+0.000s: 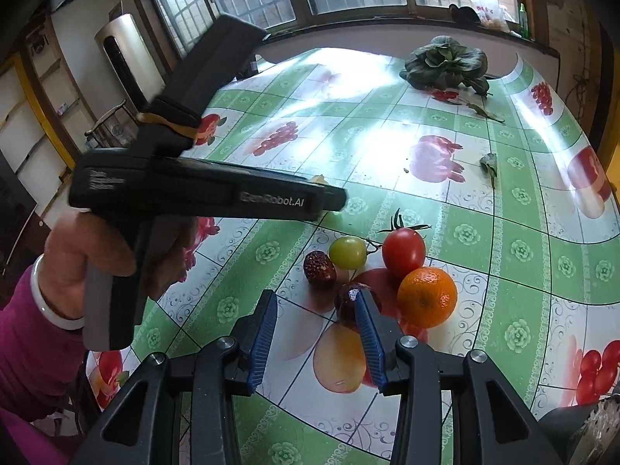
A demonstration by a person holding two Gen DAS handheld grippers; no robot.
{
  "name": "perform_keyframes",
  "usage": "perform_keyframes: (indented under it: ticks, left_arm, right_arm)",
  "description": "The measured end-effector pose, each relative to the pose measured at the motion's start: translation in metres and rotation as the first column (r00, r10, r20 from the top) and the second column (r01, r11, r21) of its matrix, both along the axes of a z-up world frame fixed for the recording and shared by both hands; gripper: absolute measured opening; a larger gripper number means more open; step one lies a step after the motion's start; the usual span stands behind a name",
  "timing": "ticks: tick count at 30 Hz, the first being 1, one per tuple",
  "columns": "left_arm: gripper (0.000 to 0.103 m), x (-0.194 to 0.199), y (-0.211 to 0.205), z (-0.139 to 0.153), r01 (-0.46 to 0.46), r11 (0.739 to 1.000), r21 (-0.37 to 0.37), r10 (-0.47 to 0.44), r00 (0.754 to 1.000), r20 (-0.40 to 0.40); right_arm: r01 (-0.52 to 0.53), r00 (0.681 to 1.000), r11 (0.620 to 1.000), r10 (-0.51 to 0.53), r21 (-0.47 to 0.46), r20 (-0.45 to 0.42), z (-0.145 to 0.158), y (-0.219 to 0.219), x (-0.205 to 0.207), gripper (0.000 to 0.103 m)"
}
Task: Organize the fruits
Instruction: 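Grasp a bread cube with the left tool while the right tool grasps a red date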
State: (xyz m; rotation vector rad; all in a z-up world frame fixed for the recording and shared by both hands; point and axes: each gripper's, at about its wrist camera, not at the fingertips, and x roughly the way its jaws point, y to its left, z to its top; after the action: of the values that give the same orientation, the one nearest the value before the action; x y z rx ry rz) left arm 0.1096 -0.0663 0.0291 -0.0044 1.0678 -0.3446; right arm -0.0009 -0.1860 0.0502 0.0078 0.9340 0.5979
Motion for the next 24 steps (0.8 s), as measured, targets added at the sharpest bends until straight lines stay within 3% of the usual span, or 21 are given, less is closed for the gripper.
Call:
perform_keyframes:
  ticks: [4,12,17,20,24]
  left_arm:
    - [0.03,-0.008,0.006,0.002,-0.018,0.999,0.029,0.018,0.999,0.03]
    - [0.03,-0.03,0.033,0.018,-0.069,0.997,0.016,0.068,0.996,0.066]
    - [0.03,-0.045,0.043,0.026,-0.081,0.996,0.023,0.079,0.993,0.093]
    - [0.03,-0.049,0.047,0.025,-0.086,0.996,0.008,0.085,0.993,0.085]
    - [0.03,-0.056,0.051,0.026,-0.09,0.996,0.015,0.088,0.991,0.096]
  right_arm:
    - [-0.029,1.0,1.0,0.029,-0.008,0.007,0.0,0.006,-0.003,0.041]
    - [-0.059,0.997,0.995,0.062,-0.075,0.045,0.002,0.026,0.008,0.041]
    - [-0.059,0.995,0.977,0.076,-0.206,0.072,0.006,0.038,0.019,0.041]
    - [-0.102,0.994,0.98,0.108,-0.17,0.029,0.006,0.037,0.025,0.041]
    - [-0.118,0.993,0.966,0.118,-0.232,-0.01,-0.009,0.041,0.021,0.041]
